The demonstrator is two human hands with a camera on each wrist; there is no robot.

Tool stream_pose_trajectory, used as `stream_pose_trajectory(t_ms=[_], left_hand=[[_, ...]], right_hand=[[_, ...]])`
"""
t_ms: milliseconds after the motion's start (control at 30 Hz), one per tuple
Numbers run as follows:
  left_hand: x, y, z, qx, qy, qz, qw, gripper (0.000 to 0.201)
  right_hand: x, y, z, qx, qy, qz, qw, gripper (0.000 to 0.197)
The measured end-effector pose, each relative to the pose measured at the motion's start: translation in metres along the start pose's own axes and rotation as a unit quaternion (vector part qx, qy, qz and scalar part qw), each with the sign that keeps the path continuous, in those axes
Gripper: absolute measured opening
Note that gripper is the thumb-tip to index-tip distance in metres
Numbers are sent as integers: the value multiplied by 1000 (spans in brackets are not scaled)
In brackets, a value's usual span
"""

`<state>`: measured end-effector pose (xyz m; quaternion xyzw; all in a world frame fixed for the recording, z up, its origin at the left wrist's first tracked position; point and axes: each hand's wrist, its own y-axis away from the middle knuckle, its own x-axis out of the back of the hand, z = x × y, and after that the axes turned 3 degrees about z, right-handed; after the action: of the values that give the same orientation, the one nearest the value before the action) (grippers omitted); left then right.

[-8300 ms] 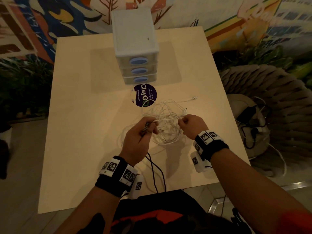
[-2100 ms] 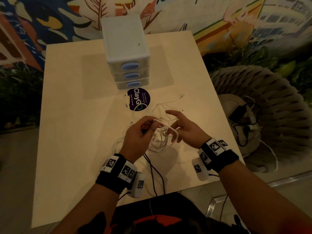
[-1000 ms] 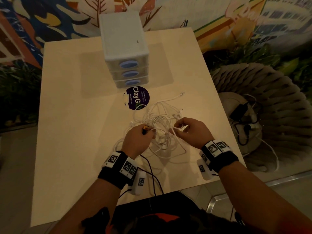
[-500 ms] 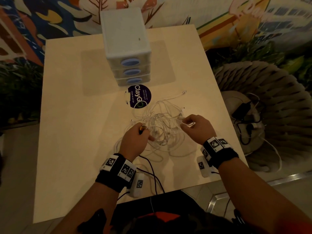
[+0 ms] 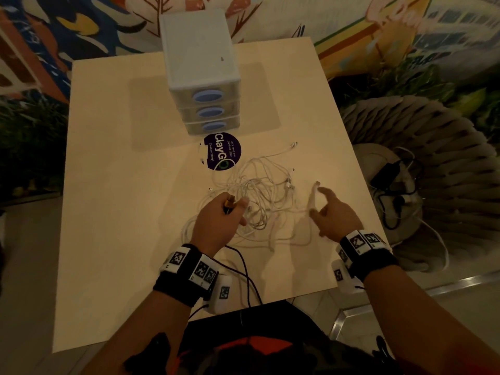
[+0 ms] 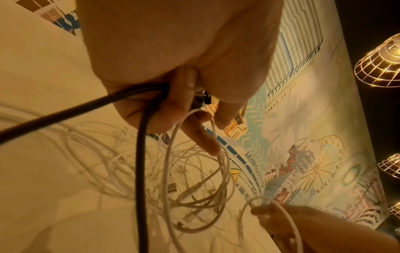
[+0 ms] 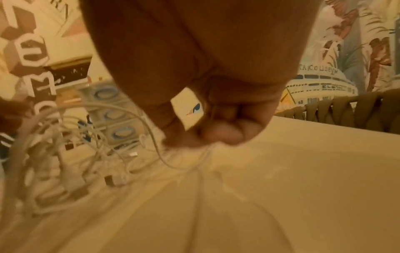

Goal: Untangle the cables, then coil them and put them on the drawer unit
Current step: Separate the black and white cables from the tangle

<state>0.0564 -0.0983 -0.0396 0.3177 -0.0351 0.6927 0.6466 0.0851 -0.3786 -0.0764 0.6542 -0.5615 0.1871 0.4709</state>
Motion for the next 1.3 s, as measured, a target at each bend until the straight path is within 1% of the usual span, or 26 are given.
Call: stream_pose_trajectory(t_ms=[33,67,100,133,167,233,267,333,433,500,567,600,667,767,900,1033,1200,1300], left_hand=[[-1,1,-1,-7,-1,-1,1000,39],[-2,1,-1,-13,4,-3,1000,39],[-2,2,-2,-18,9,-5,1000,37],[-3,3,-2,-22,10,-8,1000,35],[-3,3,-2,-25,5,-12,1000,32],[-4,4,-2,-29,2,-18,999,29],[-5,4,-2,-31,8,-19,999,28],[-5,4,-3,-35,16,-15,999,25],[-3,5,-6,-40,7,1,999,25],[0,5,-11,-37,0,24,999,25],[1,4,-17,-27,7,41,999,27],[2,4,-19,-23,12,45,999,27],[2,4,-21,-18,11,48,999,28],[0,6,-20,-20,9,49,999,27],[5,4,-16,-19,24,76,997,31],[14,1,-16,-10,44,65,997,31],[14,3,-14,-24,86,59,994,34],[12,6,-12,-36,127,49,990,31]], right_hand=[[4,2,-8,3,-3,45,999,46],[8,5,-20,27,-5,77,997,35],[10,9,-35,63,-2,84,994,29],[11,13,-53,96,8,66,993,31],[9,15,-69,119,26,36,992,36],[-3,11,-90,133,59,-26,989,47],[-11,7,-94,135,68,-48,987,49],[-24,-1,-95,155,58,-67,984,42],[-29,-4,-89,177,16,-80,981,31],[-28,-3,-86,169,-42,-118,978,27],[-26,-2,-83,134,-120,-144,973,22],[-24,-3,-81,120,-149,-146,971,22],[-22,-5,-80,106,-171,-138,970,24],[-20,-7,-81,96,-163,-128,974,24],[-20,-11,-75,59,-149,-89,983,24],[-21,-14,-68,64,-113,-96,987,22],[-21,-16,-64,80,-91,-90,989,22],[-21,-16,-64,87,-48,-91,991,15]])
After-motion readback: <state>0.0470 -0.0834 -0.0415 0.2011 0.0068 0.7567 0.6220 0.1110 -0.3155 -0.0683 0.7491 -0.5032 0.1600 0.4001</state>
